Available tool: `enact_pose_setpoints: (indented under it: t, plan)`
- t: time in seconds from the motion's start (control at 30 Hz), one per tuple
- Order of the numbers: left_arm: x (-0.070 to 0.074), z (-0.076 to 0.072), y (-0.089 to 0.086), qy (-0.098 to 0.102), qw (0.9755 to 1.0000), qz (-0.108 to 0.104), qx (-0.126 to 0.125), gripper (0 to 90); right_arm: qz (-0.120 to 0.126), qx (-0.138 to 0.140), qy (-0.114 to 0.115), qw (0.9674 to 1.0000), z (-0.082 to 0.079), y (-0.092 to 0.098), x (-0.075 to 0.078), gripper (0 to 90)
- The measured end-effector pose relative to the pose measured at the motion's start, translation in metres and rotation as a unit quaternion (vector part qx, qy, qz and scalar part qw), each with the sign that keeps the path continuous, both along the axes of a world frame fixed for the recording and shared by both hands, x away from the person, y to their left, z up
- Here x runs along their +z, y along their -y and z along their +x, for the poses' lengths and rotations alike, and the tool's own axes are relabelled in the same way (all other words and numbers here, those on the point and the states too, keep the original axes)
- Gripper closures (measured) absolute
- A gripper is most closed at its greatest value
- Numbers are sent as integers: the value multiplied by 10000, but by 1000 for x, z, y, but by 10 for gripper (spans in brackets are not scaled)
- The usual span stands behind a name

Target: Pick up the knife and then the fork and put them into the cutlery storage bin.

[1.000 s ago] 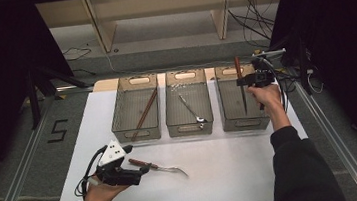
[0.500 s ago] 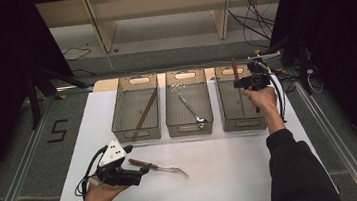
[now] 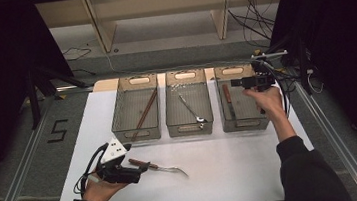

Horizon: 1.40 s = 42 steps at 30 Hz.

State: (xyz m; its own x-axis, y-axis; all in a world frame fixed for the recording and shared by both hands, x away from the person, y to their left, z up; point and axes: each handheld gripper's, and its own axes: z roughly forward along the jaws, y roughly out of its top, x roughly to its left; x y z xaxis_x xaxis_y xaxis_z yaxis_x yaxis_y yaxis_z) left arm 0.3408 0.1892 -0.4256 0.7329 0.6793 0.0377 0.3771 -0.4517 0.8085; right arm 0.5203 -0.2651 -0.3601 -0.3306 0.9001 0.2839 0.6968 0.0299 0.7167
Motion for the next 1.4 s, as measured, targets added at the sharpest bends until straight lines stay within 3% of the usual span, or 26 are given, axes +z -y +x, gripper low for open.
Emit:
enact_pose_setpoints:
  t: [0.13, 0.2, 0.4, 0.57, 0.73, 0.83, 0.9, 0.93, 1.0, 1.07, 1.13, 1.2, 1.27, 1.33, 1.4]
  plan:
    - [3, 5, 0, -48, 9995, 292, -54, 128, -197, 475, 353, 9981, -24, -8, 10, 350]
    - [5, 9, 0, -84, 9986, 518, -118, 136, -142, 769, 467, 9958, -38, -12, 13, 333]
    - [3, 23, 4, -312, 9928, 1088, -399, 154, 49, 1480, 689, 9866, -84, -20, 13, 293]
    - [-4, 31, 8, -524, 9852, 1528, -580, 161, 235, 1774, 890, 9798, -119, -23, 5, 282]
    - [-5, 38, 14, -630, 9769, 1884, -787, 163, 297, 1987, 883, 9756, -144, -23, -6, 274]
    - [-5, 43, 18, -666, 9741, 1972, -889, 164, 420, 2039, 884, 9741, -156, -20, -13, 269]
    - [-6, 46, 21, -679, 9735, 1982, -920, 165, 386, 2033, 914, 9741, -163, -18, -18, 266]
    - [-6, 48, 22, -714, 9719, 2017, -981, 168, 380, 2031, 946, 9738, -167, -18, -19, 260]
    - [-8, 50, 25, -764, 9679, 2146, -1058, 170, 347, 2001, 1031, 9737, -175, -18, -22, 256]
    - [-10, 53, 27, -887, 9618, 2312, -1162, 175, 345, 2009, 1111, 9727, -182, -19, -25, 249]
    - [-13, 55, 30, -955, 9585, 2404, -1203, 183, 335, 2027, 1191, 9714, -188, -20, -29, 234]
    - [-16, 58, 32, -1046, 9512, 2587, -1321, 191, 362, 2086, 1176, 9702, -194, -22, -33, 224]
    - [-18, 60, 36, -1115, 9456, 2719, -1394, 207, 328, 2161, 1145, 9691, -198, -25, -37, 220]
    - [-20, 62, 39, -1193, 9361, 2911, -1575, 229, 331, 2207, 1124, 9683, -201, -26, -40, 220]
    - [-22, 63, 42, -1242, 9315, 2998, -1646, 240, 347, 2221, 1088, 9683, -203, -27, -42, 220]
